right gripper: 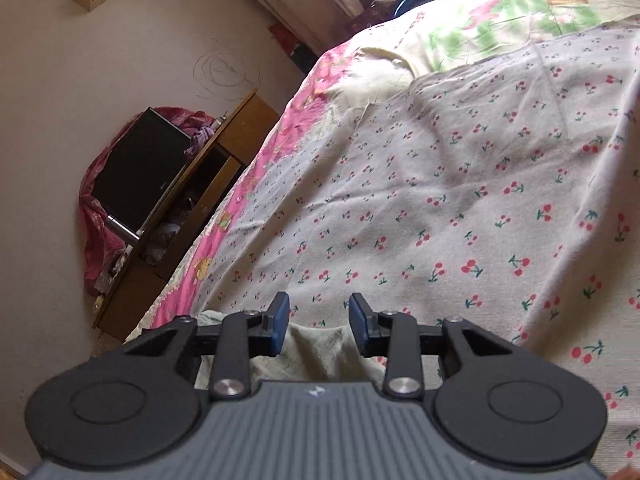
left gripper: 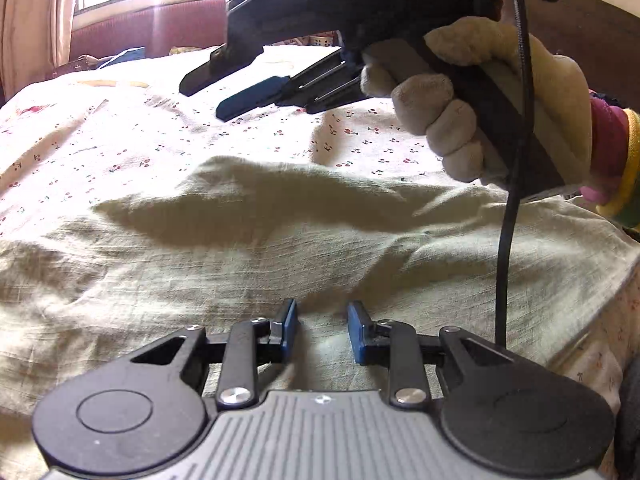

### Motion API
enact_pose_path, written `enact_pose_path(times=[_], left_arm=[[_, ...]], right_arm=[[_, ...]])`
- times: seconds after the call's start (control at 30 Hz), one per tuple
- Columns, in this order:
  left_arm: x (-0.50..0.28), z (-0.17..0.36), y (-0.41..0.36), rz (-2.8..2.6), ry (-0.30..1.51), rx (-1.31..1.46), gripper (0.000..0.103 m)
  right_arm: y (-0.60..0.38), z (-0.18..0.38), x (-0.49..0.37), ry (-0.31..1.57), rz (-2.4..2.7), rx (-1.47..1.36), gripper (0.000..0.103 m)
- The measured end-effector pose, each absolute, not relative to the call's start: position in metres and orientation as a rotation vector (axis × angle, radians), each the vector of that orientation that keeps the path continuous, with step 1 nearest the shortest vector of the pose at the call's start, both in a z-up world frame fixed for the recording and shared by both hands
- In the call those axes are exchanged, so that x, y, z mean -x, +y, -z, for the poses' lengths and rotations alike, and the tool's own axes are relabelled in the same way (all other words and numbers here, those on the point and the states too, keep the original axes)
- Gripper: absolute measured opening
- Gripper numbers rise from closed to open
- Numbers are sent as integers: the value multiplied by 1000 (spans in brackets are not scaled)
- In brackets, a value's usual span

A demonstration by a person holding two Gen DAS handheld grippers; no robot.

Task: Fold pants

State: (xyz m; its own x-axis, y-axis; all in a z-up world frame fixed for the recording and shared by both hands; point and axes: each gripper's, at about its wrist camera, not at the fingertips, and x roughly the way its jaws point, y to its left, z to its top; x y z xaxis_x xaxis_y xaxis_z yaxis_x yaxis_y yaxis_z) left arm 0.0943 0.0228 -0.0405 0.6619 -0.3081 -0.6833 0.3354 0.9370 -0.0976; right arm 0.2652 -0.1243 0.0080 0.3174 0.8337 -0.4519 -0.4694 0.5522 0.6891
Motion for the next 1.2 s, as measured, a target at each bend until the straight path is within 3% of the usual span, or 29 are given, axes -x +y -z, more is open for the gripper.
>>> enact_pose_path(times=[0.13, 0.27, 0.3, 0.33, 0.37, 0.43, 0.63, 0.87, 1.2], left_arm=[[-95, 42, 23, 363, 763, -42, 41], [-92, 42, 17, 364, 760, -68, 43], [-91, 42, 15, 364, 759, -74, 44], [-89, 42, 13, 363, 757, -83, 44], [-88, 41, 11, 361, 752, -93, 44], [-86, 40, 7, 358, 744, -111, 44], [-78, 38, -4, 338, 720, -169, 44], [-64, 38, -30, 337, 651, -328, 44], [-43, 21, -94, 479, 631, -356, 46]], right_arm=[[-130, -15, -249, 877, -944, -465, 35], [-126, 20, -238, 987, -805, -432, 34], [-132, 31, -238, 999, -715, -422, 31], [-141, 40, -238, 1006, -624, -417, 20], [-151, 42, -234, 995, -579, -436, 16], [-178, 33, -219, 952, -536, -537, 24], [-290, -5, -109, 780, -232, -591, 29], [-424, 24, 22, 680, 177, -880, 34], [-460, 73, 18, 558, 151, -1126, 34]])
